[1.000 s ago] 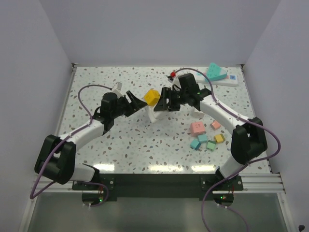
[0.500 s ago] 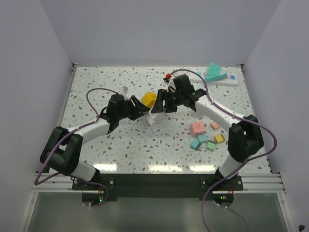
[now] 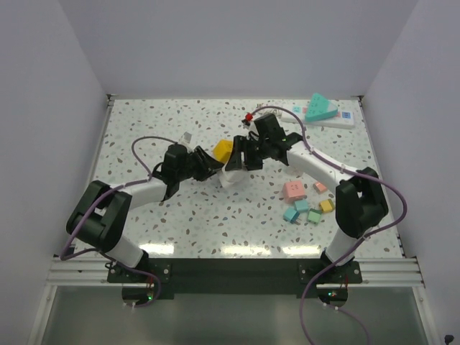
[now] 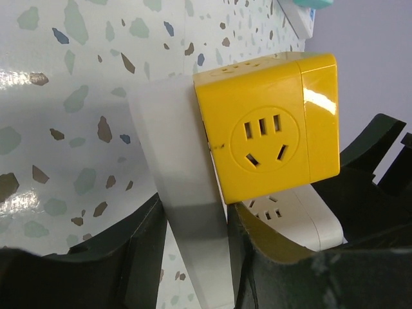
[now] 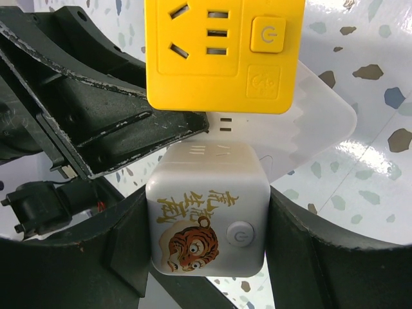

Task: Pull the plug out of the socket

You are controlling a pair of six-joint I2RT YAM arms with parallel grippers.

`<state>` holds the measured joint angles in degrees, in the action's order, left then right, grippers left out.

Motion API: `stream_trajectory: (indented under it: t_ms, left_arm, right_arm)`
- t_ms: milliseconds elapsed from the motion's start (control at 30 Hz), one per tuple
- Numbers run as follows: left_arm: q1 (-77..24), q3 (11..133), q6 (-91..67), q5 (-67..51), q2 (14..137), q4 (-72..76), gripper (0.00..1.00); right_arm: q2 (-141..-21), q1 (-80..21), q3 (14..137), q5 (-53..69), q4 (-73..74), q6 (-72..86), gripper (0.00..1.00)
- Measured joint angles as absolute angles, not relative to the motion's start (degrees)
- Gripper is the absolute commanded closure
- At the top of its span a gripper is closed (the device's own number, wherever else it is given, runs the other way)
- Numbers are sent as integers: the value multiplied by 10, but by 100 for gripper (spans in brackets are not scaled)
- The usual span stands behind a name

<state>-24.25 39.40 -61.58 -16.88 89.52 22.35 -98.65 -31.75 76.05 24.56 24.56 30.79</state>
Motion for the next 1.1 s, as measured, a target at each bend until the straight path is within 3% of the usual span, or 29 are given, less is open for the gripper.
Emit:
stream_trajectory:
  t_ms: [500, 833, 1100]
  left_arm:
    - [-189, 329, -599, -175, 913, 260, 100]
    - [-189, 355, -556, -182, 904, 237, 100]
    - [-190, 393, -506, -208, 904, 208, 100]
  right_arm:
    - [-872, -231, 769, 318, 243, 282, 100]
    - [-920, -238, 785, 42, 403, 222, 100]
    - [-968, -237, 737, -41, 430, 221, 100]
